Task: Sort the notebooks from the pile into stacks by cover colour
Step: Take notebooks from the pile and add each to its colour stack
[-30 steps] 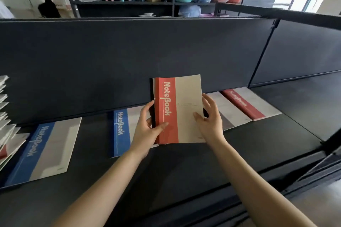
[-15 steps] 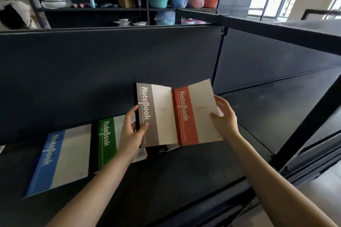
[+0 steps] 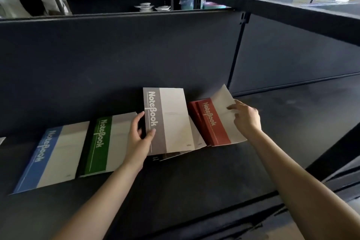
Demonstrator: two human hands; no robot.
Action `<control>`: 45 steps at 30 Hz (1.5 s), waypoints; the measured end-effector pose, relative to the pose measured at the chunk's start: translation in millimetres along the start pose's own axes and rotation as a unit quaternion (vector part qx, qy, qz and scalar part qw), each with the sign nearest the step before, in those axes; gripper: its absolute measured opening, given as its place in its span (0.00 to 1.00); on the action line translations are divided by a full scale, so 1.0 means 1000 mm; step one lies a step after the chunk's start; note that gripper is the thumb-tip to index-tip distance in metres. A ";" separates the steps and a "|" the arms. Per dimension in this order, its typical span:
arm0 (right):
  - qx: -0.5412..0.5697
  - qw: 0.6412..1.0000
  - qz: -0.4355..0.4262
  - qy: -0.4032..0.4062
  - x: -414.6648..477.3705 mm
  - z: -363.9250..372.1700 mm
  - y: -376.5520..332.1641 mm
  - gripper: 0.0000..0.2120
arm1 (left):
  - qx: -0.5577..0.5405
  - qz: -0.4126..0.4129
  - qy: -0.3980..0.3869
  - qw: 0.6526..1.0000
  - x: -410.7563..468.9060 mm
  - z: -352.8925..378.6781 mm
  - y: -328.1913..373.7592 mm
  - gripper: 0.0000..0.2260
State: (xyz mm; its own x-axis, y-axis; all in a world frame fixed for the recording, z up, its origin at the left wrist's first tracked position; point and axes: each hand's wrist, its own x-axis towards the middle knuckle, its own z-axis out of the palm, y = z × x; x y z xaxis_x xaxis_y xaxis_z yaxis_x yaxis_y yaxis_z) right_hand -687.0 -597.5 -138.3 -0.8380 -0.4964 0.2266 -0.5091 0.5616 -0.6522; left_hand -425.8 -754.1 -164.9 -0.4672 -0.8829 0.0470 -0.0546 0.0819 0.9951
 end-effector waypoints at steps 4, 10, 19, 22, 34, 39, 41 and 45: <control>-0.029 0.999 -0.004 -0.013 0.006 0.012 0.002 0.24 | 0.002 -0.005 0.004 1.000 -0.004 -0.001 0.003 0.25; -0.143 0.984 -0.024 -0.105 0.017 0.035 0.006 0.27 | 0.183 -0.011 -0.074 0.980 -0.008 -0.001 0.006 0.30; -0.182 0.973 -0.044 -0.136 0.013 0.054 -0.007 0.19 | 0.347 0.003 -0.147 0.926 -0.023 0.018 0.005 0.39; -0.218 0.961 -0.069 -0.152 0.009 0.056 -0.004 0.21 | 0.495 0.027 -0.196 0.846 -0.022 0.026 -0.005 0.41; -0.239 0.955 -0.074 -0.163 0.007 0.056 -0.003 0.23 | 0.603 0.025 -0.272 0.749 -0.003 0.038 -0.002 0.40; -0.256 0.950 -0.039 -0.173 0.008 0.058 -0.029 0.21 | 0.542 0.050 -0.276 0.792 0.006 0.029 0.002 0.45; -0.213 0.967 -0.074 -0.121 0.003 0.065 -0.050 0.21 | 0.532 0.086 -0.246 0.805 0.003 0.019 0.002 0.44; -0.090 0.977 -0.176 -0.076 -0.016 0.096 -0.107 0.19 | 0.496 0.112 -0.150 0.848 0.000 -0.029 0.003 0.34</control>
State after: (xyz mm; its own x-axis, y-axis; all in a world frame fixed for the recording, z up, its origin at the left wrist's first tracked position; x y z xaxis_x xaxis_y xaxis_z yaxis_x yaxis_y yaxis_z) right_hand -600.7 -713.1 -141.2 -0.5721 -0.7654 0.2947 -0.7988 0.4385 -0.4117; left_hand -400.7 -766.7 -159.2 -0.7599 -0.6478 0.0533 -0.5798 0.7126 0.3949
